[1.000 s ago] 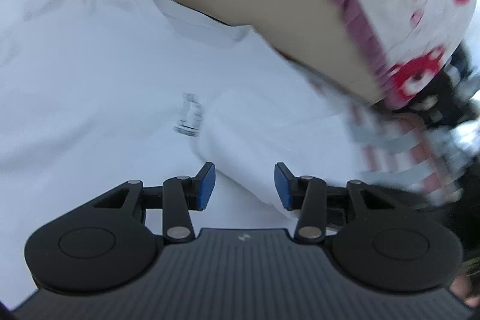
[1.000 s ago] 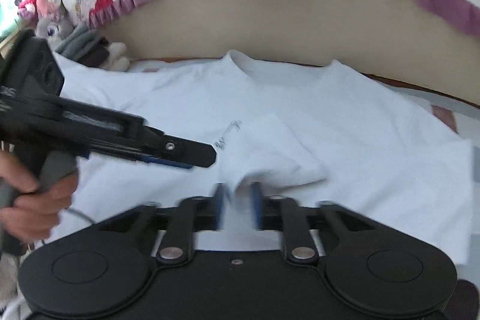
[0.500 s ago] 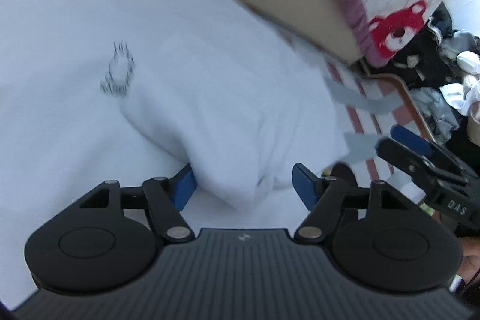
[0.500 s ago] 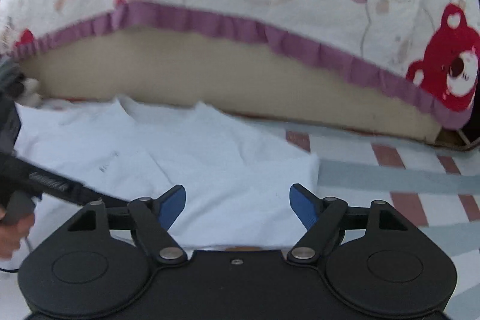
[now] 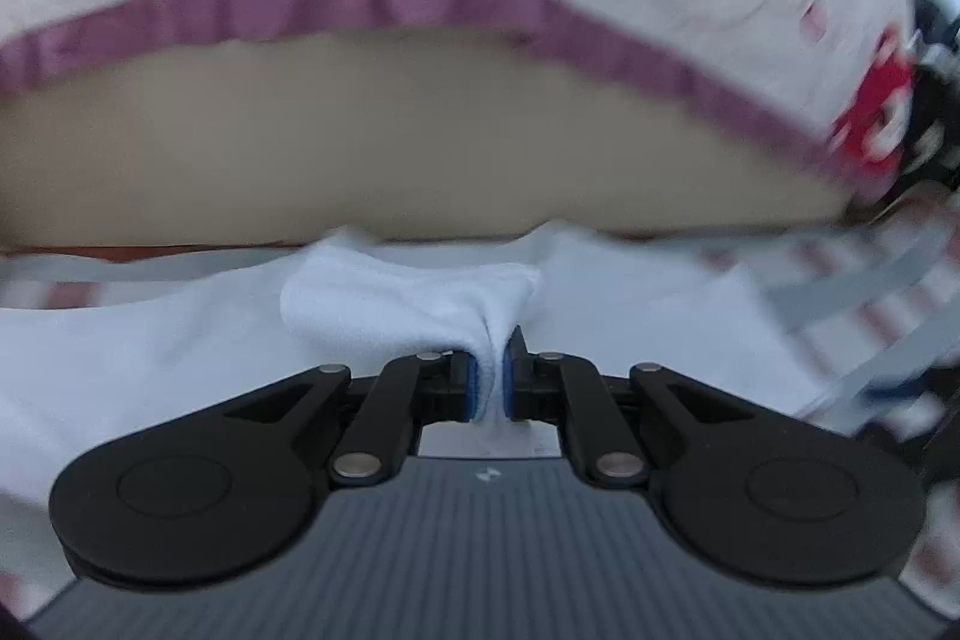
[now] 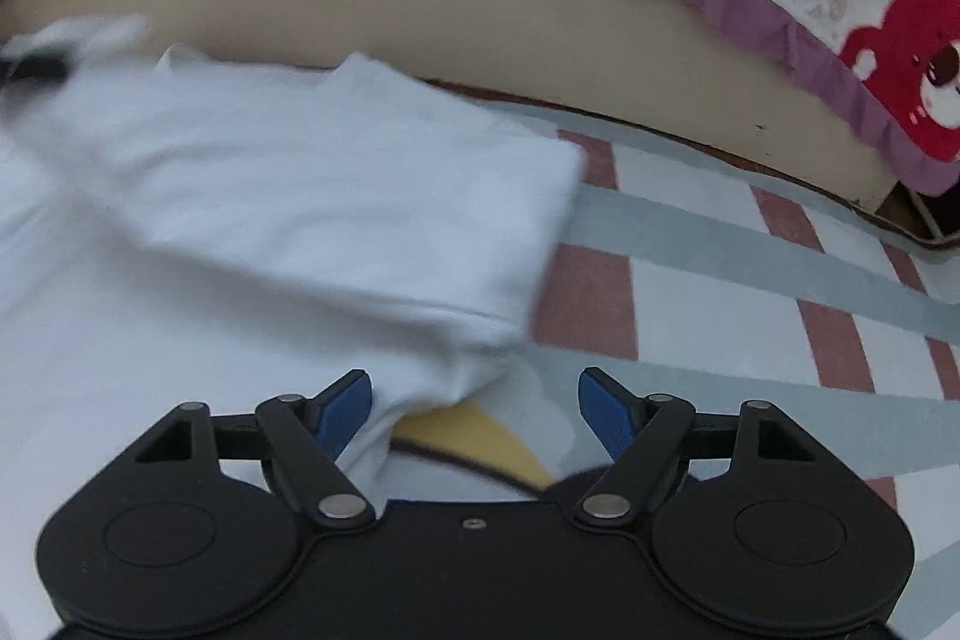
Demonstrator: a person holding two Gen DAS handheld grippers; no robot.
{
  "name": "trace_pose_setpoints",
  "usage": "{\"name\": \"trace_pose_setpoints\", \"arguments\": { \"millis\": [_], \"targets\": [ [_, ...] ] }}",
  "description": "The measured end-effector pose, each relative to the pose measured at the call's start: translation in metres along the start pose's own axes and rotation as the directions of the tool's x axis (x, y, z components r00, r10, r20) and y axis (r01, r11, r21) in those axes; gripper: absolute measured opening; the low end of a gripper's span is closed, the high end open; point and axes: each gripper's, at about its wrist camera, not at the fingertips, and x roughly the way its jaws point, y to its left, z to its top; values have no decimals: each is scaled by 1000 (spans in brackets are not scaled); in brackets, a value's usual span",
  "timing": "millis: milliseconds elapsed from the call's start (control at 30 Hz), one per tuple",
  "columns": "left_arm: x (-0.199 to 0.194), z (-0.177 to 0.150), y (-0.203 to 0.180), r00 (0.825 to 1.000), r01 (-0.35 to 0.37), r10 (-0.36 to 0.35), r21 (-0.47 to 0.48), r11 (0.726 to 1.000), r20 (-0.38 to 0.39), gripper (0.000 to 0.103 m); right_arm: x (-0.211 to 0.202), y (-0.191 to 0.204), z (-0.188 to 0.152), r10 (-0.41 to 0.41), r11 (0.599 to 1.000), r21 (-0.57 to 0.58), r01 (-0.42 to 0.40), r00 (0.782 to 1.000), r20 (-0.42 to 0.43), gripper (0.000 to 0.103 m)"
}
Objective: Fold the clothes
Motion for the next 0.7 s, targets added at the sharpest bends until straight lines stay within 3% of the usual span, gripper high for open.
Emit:
{"name": "trace_pose_setpoints", "arguments": {
  "millis": [100,167,200,267,333,400,533,600,700],
  "targets": [
    [-9,-5,7,998,-64,65,60,996,-22,7,10,-8,0,27,998,55,-28,999,18,70],
    [-18,-5,13,997,-76,76,111,991,6,7,18,-12,2,74,995,61,-76,997,20,50],
    [-17,-6,14,996,-88,89,134,987,2,7,22,-13,3,90,994,64,-91,996,20,35],
    [-13,-8,19,993,-111,114,175,978,-12,7,23,-16,6,90,993,76,-92,996,26,21],
    [-7,-12,29,995,-86,93,173,981,-33,8,14,-19,8,28,995,93,-33,998,51,22],
    [2,-17,40,995,-57,65,111,992,-75,8,15,-22,9,0,996,88,-5,998,56,23],
    [11,-27,63,986,-59,48,-64,996,-157,8,21,-13,4,8,999,42,-9,999,34,23],
    [9,-26,69,982,-51,35,-78,996,-185,8,17,-10,5,5,1000,-5,-5,1000,25,23],
    [14,-26,78,972,-64,37,-110,992,-230,13,24,-17,8,3,1000,21,-2,997,-71,39]
  ]
}}
